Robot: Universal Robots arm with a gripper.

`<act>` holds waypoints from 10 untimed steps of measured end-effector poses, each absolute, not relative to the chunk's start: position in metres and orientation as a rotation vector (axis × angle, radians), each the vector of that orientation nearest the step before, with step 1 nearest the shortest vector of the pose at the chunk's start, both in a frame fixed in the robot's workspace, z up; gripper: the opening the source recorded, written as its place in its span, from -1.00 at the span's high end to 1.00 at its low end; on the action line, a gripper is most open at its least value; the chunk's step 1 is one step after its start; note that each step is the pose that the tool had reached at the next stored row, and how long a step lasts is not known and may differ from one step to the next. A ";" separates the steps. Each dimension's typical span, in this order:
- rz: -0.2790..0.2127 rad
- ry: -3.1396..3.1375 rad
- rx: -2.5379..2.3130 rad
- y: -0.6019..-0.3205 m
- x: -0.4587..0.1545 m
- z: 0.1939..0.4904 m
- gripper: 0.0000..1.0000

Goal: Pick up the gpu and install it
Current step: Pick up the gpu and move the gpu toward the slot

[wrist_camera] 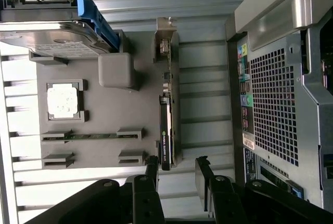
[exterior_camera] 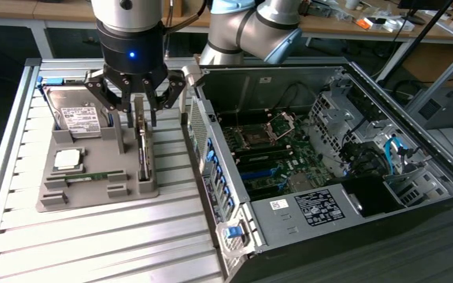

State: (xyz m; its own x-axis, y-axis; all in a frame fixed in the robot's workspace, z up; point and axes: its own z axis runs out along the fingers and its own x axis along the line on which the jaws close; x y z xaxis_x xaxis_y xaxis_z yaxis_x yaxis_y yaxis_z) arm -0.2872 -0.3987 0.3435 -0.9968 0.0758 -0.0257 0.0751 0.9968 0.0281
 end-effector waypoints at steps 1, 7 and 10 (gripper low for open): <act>0.042 3.112 0.118 -0.399 -0.287 0.343 0.16; 0.042 3.112 0.118 -0.399 -0.287 0.342 0.16; 0.042 3.112 0.118 -0.399 -0.287 0.341 0.16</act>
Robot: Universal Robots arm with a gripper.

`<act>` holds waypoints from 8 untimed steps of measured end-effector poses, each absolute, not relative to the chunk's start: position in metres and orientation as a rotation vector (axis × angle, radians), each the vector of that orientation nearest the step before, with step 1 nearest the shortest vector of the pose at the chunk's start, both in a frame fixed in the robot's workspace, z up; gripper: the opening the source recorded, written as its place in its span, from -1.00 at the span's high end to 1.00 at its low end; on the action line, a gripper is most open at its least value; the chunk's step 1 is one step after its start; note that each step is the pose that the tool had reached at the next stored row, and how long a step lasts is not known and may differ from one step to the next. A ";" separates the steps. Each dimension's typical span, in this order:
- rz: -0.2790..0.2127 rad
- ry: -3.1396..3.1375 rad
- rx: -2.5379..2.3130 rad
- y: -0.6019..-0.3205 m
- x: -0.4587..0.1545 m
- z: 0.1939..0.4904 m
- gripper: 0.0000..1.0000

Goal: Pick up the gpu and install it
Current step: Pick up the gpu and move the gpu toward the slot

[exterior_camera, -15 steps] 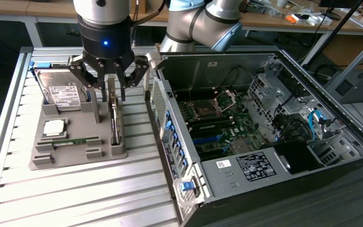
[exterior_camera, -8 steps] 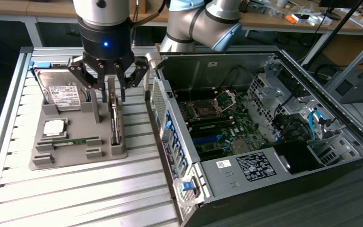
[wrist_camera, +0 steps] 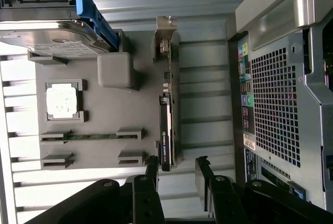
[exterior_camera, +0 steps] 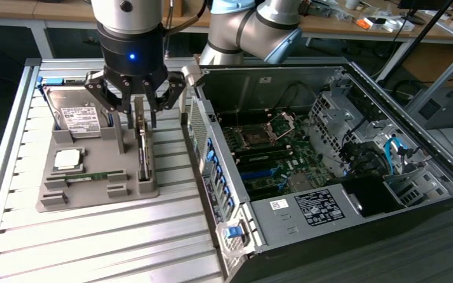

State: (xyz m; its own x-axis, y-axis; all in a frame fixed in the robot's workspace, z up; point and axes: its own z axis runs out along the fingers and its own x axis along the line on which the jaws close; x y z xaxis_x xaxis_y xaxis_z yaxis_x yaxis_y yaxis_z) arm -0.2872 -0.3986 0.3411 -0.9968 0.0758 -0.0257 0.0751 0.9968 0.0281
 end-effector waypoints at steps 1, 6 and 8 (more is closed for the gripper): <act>0.042 3.112 0.118 -0.399 -0.287 0.341 0.16; 0.042 3.112 0.118 -0.399 -0.287 0.340 0.16; 0.042 3.112 0.118 -0.399 -0.287 0.339 0.16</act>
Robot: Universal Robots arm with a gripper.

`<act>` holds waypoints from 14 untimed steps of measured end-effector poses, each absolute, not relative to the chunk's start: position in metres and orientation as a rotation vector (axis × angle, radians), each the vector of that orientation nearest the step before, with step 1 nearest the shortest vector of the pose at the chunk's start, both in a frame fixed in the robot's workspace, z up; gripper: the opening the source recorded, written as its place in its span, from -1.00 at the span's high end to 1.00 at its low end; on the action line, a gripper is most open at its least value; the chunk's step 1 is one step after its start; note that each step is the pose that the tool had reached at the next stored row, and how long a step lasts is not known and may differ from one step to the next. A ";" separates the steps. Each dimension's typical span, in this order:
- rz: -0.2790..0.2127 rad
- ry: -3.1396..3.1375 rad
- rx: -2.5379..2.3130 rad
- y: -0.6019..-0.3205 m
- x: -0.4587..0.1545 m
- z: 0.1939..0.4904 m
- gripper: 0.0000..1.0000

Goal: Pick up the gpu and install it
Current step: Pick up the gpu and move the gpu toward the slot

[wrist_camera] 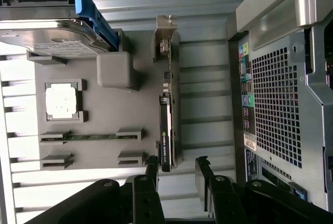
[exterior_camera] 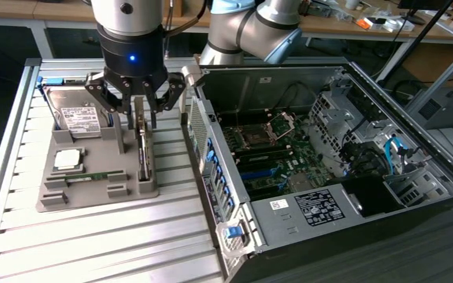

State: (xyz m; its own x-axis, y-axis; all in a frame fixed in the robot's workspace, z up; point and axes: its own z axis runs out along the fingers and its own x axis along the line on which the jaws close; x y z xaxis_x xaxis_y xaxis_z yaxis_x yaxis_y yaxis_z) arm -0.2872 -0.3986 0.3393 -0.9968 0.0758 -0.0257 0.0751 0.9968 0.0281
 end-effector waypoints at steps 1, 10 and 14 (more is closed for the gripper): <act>0.042 3.112 0.118 -0.399 -0.287 0.339 0.16; 0.042 3.112 0.118 -0.399 -0.287 0.337 0.16; 0.042 3.112 0.118 -0.399 -0.287 0.336 0.16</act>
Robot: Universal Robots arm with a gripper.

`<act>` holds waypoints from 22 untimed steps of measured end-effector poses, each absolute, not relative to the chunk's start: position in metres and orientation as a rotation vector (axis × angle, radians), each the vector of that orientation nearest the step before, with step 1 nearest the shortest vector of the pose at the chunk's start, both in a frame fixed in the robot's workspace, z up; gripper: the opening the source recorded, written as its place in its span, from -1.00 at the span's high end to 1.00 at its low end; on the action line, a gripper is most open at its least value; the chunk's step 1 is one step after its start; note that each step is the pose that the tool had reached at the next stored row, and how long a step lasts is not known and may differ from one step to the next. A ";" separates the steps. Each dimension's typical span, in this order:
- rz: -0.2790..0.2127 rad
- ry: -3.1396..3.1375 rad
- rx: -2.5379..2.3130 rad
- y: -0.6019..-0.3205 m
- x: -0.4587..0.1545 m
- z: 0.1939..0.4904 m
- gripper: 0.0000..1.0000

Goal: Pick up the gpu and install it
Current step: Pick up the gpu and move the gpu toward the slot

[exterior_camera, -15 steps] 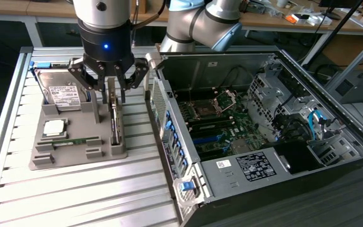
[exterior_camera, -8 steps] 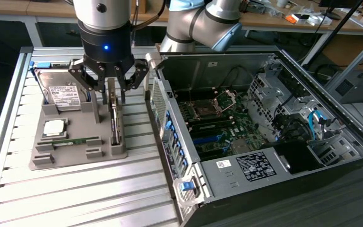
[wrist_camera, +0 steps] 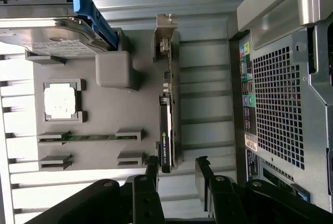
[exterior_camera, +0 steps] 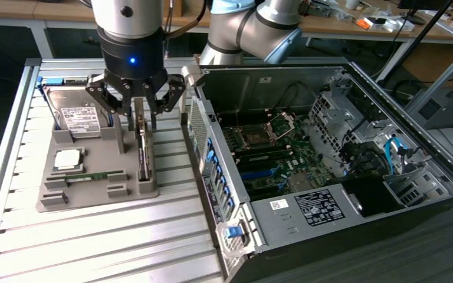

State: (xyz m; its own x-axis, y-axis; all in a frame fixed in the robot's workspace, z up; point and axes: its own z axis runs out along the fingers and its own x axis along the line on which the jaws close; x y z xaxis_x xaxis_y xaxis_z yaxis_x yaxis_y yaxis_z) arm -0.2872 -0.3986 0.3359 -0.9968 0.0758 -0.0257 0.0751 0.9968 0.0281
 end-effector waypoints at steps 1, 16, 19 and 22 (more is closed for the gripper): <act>0.042 3.112 0.118 -0.399 -0.287 0.336 0.16; 0.042 3.112 0.118 -0.399 -0.287 0.332 0.16; 0.042 3.112 0.118 -0.399 -0.287 0.332 0.16; 0.042 3.112 0.118 -0.399 -0.287 0.331 0.16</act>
